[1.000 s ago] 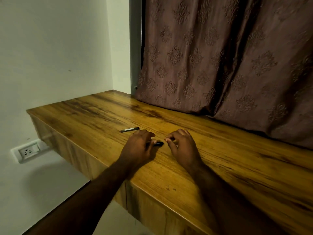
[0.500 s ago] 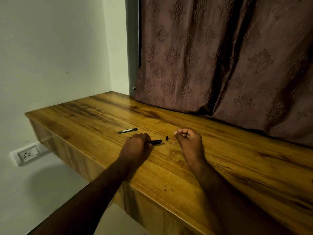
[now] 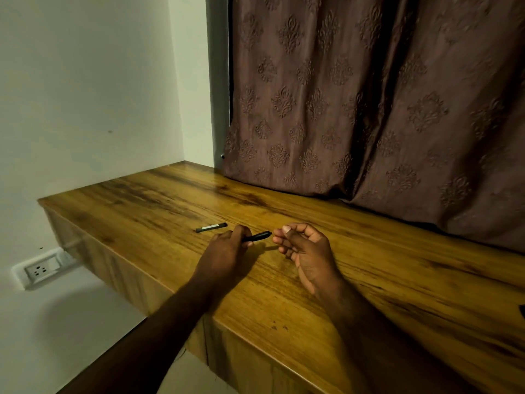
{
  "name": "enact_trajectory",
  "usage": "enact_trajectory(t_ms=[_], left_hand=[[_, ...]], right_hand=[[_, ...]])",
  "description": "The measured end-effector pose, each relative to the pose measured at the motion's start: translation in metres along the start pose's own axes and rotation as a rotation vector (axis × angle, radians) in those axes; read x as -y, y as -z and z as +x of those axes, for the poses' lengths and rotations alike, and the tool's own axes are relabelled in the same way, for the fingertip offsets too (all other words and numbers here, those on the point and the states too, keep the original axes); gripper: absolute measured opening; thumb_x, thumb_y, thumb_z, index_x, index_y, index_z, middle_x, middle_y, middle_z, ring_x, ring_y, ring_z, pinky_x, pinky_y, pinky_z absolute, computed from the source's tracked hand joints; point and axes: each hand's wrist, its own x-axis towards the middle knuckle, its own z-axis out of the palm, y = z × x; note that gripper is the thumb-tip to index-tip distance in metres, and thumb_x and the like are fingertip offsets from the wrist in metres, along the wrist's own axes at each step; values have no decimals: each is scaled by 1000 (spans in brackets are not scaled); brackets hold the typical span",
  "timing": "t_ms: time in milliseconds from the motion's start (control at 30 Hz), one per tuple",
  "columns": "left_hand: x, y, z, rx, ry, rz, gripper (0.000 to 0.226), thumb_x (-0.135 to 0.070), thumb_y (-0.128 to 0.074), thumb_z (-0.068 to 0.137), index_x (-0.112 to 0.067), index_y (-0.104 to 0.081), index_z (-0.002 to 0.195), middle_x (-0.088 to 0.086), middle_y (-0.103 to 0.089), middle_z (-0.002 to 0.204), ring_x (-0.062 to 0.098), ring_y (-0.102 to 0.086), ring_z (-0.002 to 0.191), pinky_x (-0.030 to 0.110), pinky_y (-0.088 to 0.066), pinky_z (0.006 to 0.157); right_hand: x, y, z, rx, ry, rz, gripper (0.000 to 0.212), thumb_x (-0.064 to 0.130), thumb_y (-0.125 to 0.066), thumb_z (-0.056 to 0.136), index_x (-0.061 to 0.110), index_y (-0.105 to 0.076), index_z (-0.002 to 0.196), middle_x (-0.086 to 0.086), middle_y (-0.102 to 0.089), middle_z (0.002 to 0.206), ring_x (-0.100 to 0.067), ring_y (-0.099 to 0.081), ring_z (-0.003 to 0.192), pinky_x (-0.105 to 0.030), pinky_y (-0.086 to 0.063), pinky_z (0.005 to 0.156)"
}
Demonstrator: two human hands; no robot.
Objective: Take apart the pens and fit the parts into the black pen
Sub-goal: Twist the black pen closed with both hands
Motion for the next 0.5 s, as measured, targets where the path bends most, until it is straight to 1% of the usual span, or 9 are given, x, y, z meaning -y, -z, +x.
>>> enact_trajectory(t_ms=[100,167,233,367,500], left_hand=[[2,-2,0,-8,-12,17,25,-38,-45,91,-17,-53,102,4,-66,88,23,-59,78,30,-36,68],[5,-4,0,1,3,22,19,-36,-48,93,-21,-51,103,2,-65,89,23,-58,79,30,-36,67],[8,-6,-1,-2,-3,26,17,-38,-48,93,-23,-49,103,1,-65,88,21,-58,78,30,-36,66],[7,-6,-1,-6,-10,3,24,-46,-41,92,-25,-48,102,-1,-64,88,19,-58,78,30,-38,65],[7,-6,-1,-10,34,-26,45,-62,-28,86,-26,-49,101,-2,-64,90,20,-57,80,35,-46,66]], right_hand=[[0,-1,0,9,0,9,3,4,-61,91,4,-63,93,-16,-75,89,-22,-71,81,-26,-54,65],[0,0,0,5,4,5,3,4,-61,91,4,-63,92,-16,-75,89,-23,-71,81,-26,-54,66],[-1,-1,0,3,6,-5,2,3,-61,91,4,-63,92,-16,-74,89,-23,-71,81,-26,-55,66],[-1,-2,0,-1,19,-16,2,2,-62,90,3,-64,91,-16,-74,87,-23,-71,80,-26,-55,67],[-1,-1,0,6,20,-13,3,2,-61,90,2,-64,92,-18,-73,90,-22,-71,80,-25,-55,67]])
